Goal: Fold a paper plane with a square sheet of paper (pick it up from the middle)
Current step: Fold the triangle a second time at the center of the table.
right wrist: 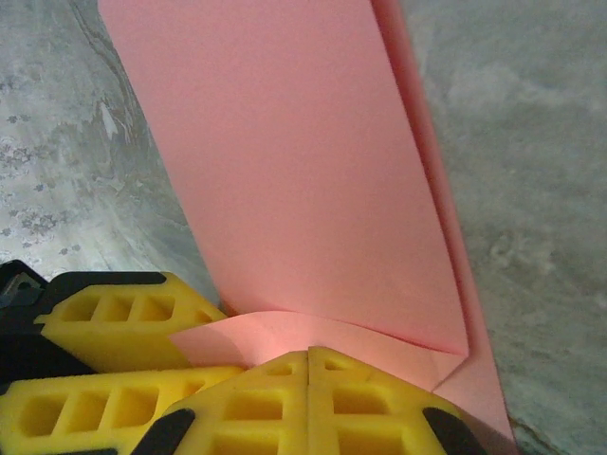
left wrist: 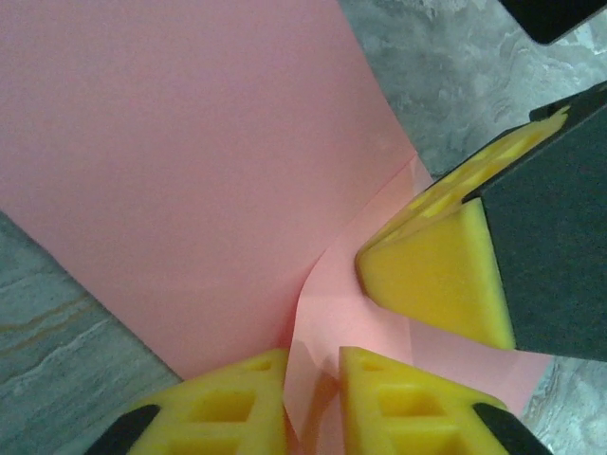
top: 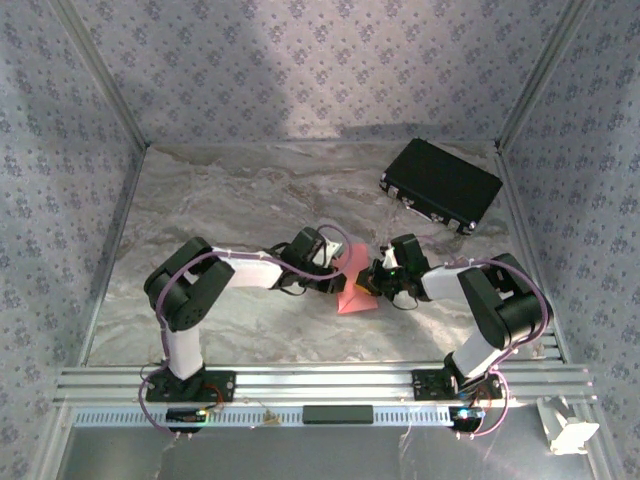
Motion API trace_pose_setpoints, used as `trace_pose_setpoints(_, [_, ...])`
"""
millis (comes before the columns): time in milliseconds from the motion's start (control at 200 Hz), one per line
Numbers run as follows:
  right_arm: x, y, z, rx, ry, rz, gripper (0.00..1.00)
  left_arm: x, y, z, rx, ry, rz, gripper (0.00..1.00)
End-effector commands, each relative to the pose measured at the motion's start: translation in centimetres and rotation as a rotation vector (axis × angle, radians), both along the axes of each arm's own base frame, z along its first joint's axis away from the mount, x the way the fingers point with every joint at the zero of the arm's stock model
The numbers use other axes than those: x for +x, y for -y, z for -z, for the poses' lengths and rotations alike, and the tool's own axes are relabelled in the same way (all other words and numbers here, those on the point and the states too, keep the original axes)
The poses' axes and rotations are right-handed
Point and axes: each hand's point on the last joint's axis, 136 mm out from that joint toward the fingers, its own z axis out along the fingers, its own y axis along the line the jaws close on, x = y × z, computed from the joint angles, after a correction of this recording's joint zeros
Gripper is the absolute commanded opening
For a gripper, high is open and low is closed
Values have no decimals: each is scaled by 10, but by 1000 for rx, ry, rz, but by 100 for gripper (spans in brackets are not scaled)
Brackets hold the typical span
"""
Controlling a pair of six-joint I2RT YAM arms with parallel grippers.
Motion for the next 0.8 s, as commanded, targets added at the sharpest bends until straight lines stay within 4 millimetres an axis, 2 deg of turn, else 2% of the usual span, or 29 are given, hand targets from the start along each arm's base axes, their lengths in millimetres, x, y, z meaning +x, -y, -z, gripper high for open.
trace_pose_setpoints(0, [-17, 17, 24, -91, -82, 27, 1, 6, -17, -10, 76, 15, -60, 26])
trace_pose_setpoints(115, [-18, 17, 26, -94, -81, 32, 1, 10, -24, -29, 64, 48, -107, 35])
trace_pose_setpoints(200, [-18, 18, 26, -96, -82, 33, 1, 9, -24, -44, 26, 54, -119, 35])
trace_pose_setpoints(300, [-17, 17, 26, -94, -81, 35, 0, -2, -12, -61, -71, 21, -82, 29])
trace_pose_setpoints(385, [-17, 18, 27, -96, -83, 36, 0, -17, 1, -66, -122, -37, -16, 17])
trace_pose_setpoints(425, [-18, 18, 27, -96, -85, 35, 0, -23, 6, -65, -126, -74, 4, 13])
trace_pose_setpoints(525, [-18, 18, 27, -97, -86, 34, 0, -38, 20, -62, -146, -188, 49, 9])
trace_pose_setpoints(715, [-18, 17, 29, -98, -92, 32, 0, -58, 41, -47, -137, -286, 135, 9])
trace_pose_setpoints(795, [-18, 17, 29, -98, -92, 32, 0, -61, 45, -41, -114, -288, 149, 10])
